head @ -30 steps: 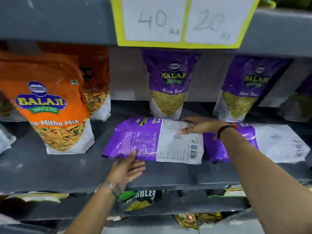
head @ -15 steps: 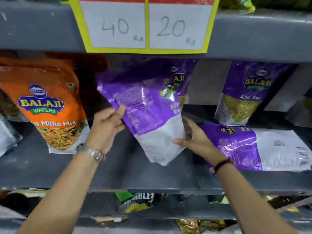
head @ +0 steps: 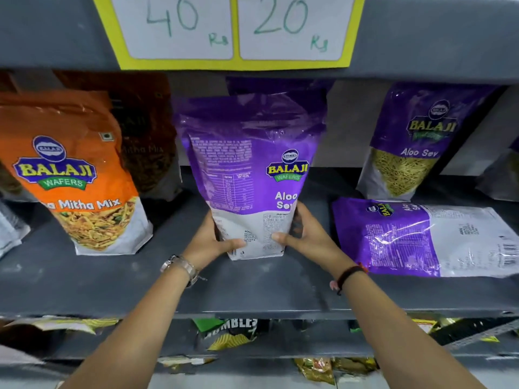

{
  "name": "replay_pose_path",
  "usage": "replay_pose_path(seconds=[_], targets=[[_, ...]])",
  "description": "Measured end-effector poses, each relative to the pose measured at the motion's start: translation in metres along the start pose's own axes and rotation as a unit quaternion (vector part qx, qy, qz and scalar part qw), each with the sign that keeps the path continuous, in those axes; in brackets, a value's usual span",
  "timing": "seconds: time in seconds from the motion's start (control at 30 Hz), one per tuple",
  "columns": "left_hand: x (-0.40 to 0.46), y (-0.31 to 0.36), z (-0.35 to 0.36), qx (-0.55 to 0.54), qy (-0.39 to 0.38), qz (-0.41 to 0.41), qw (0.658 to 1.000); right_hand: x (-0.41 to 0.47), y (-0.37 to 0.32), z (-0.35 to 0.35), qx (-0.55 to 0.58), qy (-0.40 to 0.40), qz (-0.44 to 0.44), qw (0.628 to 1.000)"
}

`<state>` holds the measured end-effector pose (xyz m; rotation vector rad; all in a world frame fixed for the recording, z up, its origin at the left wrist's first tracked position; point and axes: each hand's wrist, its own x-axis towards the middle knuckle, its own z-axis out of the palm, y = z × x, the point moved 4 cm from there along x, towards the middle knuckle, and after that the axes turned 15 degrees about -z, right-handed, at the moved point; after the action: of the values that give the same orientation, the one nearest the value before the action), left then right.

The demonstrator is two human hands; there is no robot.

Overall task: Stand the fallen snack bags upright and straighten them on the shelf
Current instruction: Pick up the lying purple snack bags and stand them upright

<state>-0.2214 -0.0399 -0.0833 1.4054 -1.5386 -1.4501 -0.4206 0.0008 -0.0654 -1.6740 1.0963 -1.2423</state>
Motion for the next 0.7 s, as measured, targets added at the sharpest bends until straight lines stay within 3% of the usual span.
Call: replay_pose_path(seconds=[0.07,0.23,0.33,0.43,0.5,0.63,0.7], targets=[[0.008,0.000,-0.002,0.015,0.010,-0.007,1.000,-0.017,0.000,0.002,-0.022,0.053,-0.017,0.998],[-0.011,-0.001,0.001,-0.033,0.123,0.025,0.992,-0.037,-0.008,-0.004,-0.076,0.177,-0.055,0.980],[-0.047,-0.003,0.031,-0.108,0.111,0.044,0.987,-0.013,-0.006,0.002,0.004,0.151,0.008,0.988],[-0.059,-0.005,0.061,-0.033,0.103,0.074,0.991,0.002,-0.010,0.022,0.046,0.089,0.003,0.995],[-0.047,-0.002,0.056,-0.006,0.093,0.065,0.994,-0.005,-0.011,0.033,0.058,0.100,-0.017,0.993],[-0.023,-0.004,0.017,-0.006,0.114,0.057,0.992,-0.037,-0.005,0.028,-0.060,0.187,-0.052,0.979],[-0.023,-0.010,0.010,-0.018,0.147,0.054,0.987,-0.035,0.000,0.016,-0.085,0.179,-0.042,0.979]])
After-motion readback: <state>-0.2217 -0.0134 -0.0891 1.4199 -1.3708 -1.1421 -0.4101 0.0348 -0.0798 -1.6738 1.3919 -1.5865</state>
